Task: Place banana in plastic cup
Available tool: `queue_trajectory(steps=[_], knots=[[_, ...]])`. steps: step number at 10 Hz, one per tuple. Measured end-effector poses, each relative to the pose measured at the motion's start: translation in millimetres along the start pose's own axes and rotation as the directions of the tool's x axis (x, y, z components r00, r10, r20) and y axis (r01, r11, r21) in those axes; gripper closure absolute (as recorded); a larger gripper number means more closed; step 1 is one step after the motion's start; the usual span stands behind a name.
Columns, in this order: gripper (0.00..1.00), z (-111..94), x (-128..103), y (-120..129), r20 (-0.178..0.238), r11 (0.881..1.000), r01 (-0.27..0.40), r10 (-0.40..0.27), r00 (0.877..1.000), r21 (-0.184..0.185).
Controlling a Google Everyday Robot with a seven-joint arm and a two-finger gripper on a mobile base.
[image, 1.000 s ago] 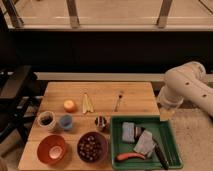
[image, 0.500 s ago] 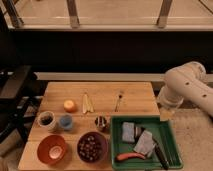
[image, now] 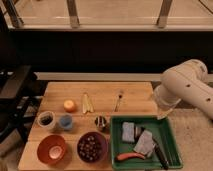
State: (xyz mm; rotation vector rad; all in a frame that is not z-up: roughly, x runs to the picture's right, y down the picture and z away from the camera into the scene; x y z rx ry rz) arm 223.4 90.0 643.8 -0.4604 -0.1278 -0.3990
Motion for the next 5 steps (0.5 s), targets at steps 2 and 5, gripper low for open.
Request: queue_trajectory(steps=[2,5], knots=[[0.35,-1,-31,-6,0.031,0.971,0.237,-0.237,0.971,-0.001],[0.35,3,-68,-12,0.085,0.879,0.476,-0.472,0.877,-0.036]])
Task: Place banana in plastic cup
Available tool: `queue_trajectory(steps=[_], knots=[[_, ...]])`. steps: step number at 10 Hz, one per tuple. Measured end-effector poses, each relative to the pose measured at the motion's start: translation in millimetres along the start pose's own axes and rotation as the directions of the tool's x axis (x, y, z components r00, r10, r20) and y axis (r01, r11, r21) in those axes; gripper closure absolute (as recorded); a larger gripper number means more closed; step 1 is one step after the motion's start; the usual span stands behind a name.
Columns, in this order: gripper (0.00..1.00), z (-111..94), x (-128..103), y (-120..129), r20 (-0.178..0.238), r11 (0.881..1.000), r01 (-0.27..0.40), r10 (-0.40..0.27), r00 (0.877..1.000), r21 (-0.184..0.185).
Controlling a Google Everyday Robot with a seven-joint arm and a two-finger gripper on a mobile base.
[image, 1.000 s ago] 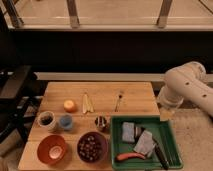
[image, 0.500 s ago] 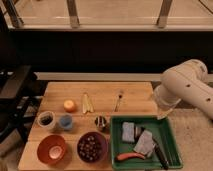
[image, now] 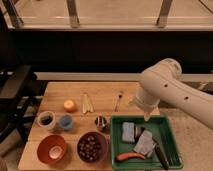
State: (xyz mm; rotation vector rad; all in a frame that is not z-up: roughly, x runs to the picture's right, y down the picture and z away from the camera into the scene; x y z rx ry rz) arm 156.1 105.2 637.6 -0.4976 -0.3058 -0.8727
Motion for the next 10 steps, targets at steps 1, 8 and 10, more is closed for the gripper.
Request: queue_trajectory(steps=[1,8,10], knots=[[0.35,1,-4,-3,0.008,0.999,0.037,-0.037,0.999,-0.007],[0.35,26,0,-76,-0.064,0.989,0.140,-0.137,0.989,0.048],[0.35,39,3,-116,-0.072,0.974,0.218,-0.214,0.974,0.056]])
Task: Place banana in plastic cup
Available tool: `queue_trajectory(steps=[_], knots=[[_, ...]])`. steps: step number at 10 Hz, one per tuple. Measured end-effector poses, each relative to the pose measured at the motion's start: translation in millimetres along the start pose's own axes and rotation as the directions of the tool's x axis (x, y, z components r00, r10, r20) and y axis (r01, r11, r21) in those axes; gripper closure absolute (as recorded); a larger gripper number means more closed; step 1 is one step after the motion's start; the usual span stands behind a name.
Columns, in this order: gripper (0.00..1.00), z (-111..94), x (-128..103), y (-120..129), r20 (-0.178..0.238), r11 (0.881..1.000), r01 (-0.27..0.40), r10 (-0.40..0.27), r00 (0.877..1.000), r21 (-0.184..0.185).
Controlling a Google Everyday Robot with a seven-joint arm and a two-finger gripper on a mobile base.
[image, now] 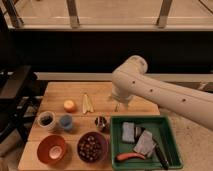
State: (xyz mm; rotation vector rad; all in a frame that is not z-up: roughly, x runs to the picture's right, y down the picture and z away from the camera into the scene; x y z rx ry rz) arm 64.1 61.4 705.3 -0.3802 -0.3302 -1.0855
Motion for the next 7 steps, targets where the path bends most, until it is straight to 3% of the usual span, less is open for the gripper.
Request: queue_trajectory(steps=[2,4,5,7], knots=[[0.35,17,12,-30,0.006,0.994,0.107,-0.107,0.994,0.026],[0.35,30,27,-61,0.006,0.975,0.200,-0.202,0.979,0.101],[0.35,34,31,-73,0.024,0.965,0.204,-0.210,0.977,0.164],[0.35,35,34,-81,0.036,0.957,0.202,-0.214,0.976,0.210]])
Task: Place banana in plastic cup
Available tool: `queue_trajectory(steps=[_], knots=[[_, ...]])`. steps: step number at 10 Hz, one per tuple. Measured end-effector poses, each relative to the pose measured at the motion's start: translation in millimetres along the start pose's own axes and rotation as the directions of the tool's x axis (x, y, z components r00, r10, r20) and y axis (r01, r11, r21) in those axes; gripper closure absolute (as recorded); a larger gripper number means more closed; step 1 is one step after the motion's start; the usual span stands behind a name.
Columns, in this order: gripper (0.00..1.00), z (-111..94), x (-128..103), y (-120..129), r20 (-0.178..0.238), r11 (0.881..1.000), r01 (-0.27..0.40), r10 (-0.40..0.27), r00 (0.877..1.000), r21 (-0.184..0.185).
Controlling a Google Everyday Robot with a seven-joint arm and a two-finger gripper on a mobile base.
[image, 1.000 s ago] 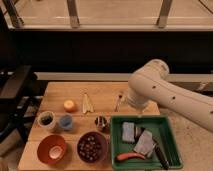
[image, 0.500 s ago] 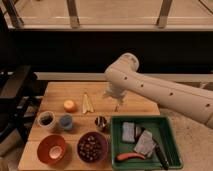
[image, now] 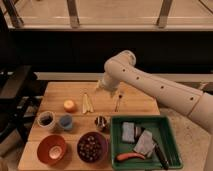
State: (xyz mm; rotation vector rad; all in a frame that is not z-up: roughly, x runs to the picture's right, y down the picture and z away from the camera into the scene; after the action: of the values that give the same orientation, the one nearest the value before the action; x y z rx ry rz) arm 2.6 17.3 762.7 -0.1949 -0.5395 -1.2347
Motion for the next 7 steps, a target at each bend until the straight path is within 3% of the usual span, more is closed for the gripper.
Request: queue_trajectory(steps=[5,7], knots=[[0.35,0,0,0,-0.002,1.000,0.002,-0.002,1.000,0.001],[0.35,10,9,-13,-0.018,0.998,0.055,-0.055,0.998,-0.011]])
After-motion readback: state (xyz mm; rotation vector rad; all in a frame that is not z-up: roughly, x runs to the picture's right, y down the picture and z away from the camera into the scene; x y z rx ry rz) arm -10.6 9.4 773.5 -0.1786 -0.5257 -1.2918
